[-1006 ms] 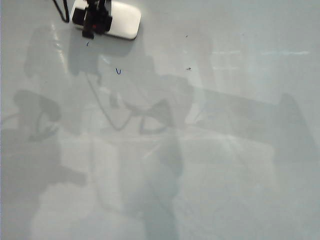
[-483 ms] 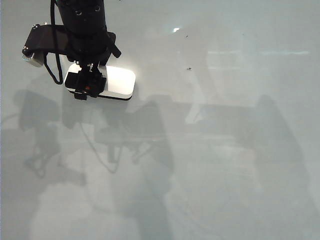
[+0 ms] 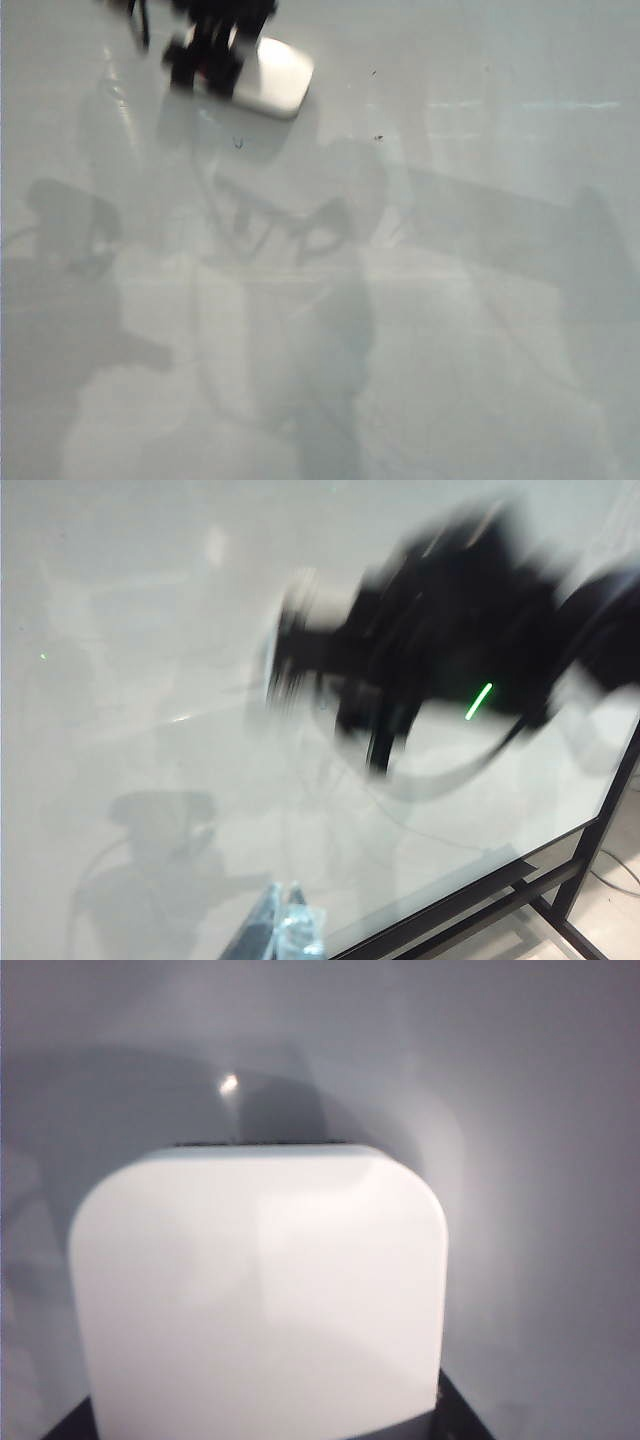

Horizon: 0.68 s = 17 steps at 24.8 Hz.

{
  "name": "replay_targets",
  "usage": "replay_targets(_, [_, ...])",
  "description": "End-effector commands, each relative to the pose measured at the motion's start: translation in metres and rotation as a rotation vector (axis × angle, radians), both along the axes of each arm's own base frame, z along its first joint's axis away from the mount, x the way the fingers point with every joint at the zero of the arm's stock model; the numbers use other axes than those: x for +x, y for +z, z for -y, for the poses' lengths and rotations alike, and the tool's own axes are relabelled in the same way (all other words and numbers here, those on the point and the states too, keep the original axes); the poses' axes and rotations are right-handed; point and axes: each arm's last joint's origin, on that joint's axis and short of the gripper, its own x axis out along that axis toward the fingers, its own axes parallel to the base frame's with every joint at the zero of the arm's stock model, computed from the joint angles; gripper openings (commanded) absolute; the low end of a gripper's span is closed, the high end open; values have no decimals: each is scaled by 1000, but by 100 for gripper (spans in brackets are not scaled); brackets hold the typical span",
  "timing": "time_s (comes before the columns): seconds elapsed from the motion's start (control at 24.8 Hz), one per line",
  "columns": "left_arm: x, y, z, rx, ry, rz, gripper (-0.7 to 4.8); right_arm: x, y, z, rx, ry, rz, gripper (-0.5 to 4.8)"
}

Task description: Grab the whiteboard eraser that is attached to the surface of the whiteboard and use it to clean the writing on the whiteboard.

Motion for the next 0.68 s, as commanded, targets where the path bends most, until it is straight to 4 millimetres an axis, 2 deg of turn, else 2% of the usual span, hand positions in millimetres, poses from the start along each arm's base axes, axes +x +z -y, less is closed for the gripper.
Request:
replay_targets(0.04, [-1, 2, 0, -1, -1, 13, -2, -12, 42, 30, 211, -29, 12, 202])
replay_targets(0.12, [0, 2, 0, -1, -1, 13, -2, -15, 63, 58, 317, -66, -7, 202])
replay_targets(0.16, [-1, 2, 0, -1, -1, 14, -2, -16, 75, 80, 373, -100, -23, 201])
replay_targets(0.24, [-1, 2, 0, -1, -1, 14, -2, -15, 84, 102, 431, -128, -40, 201])
replay_targets(0.28, [-1, 2, 0, -1, -1, 14, -2, -16, 90, 127, 490, -135, -28, 201])
replay_targets(0.32, [-1, 2, 0, -1, -1, 14, -2, -17, 92, 136, 511, -137, -13, 200])
replay_targets(0.36, [-1, 2, 0, -1, -1, 14, -2, -19, 92, 146, 532, -143, 4, 201])
replay_targets(0.4, [-1, 2, 0, -1, -1, 14, -2, -23, 92, 168, 574, -158, 45, 201])
replay_targets(0.52, [-1, 2, 0, -1, -1, 14, -2, -30, 87, 199, 649, -157, 84, 201])
replay_targets(0.64, [-1, 2, 0, -1, -1, 14, -2, -40, 76, 223, 746, -159, 125, 201])
replay_targets(0.68, [-1, 2, 0, -1, -1, 14, -2, -46, 65, 238, 796, -170, 162, 201])
